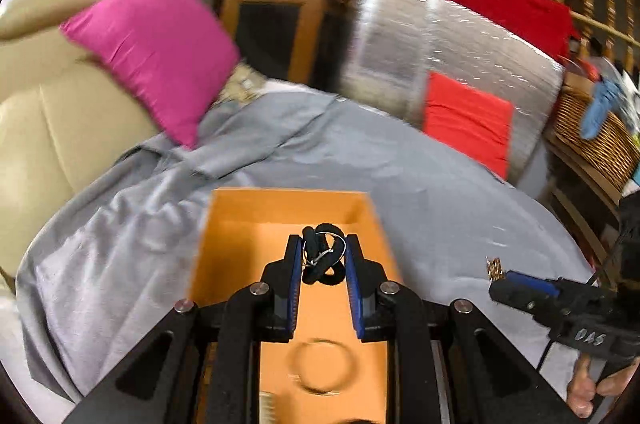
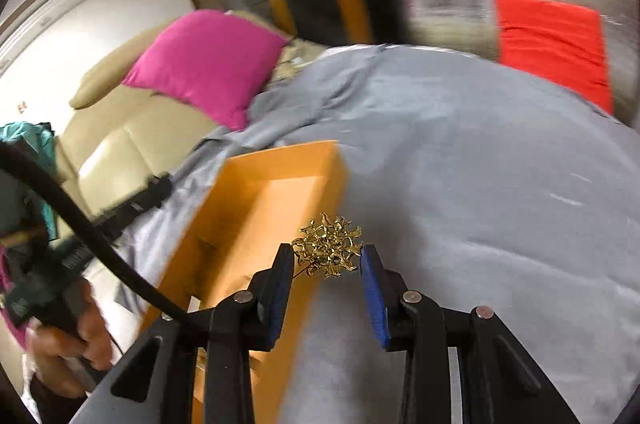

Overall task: Organize jewelry
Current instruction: 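Carry the black clip to the orange box with the left tool while right carries the brooch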

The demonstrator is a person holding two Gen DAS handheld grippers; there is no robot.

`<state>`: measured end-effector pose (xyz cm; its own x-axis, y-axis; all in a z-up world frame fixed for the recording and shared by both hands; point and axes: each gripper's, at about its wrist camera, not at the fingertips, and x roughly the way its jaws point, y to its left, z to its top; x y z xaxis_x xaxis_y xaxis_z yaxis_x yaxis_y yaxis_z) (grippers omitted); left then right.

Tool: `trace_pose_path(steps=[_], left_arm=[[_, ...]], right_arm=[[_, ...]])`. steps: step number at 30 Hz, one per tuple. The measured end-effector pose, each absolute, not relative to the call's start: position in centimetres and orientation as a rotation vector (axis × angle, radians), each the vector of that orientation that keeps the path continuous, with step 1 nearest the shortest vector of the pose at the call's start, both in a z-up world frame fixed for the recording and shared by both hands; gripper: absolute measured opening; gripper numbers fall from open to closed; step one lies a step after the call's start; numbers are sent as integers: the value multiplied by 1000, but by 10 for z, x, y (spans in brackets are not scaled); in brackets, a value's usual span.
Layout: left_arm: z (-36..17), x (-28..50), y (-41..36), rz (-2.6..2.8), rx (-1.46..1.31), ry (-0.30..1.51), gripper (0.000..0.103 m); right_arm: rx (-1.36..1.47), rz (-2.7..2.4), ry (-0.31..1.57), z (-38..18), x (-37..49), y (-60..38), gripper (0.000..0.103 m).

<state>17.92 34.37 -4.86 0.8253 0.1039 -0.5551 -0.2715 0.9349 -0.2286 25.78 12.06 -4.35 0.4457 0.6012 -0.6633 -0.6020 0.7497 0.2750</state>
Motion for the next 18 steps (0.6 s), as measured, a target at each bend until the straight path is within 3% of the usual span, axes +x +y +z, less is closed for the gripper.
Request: trace_pose_path(steps=[5,13,18], left_arm=[[-93,195,389,131,-487,700,22],[-132,219,386,164,-467,840,22],[-160,228,387,202,-465,940,21]], right_arm=[[96,830,979,-52,280,191,37],[401,804,1203,-95,321,225,37],[450,744,1252,-113,325,227,37]])
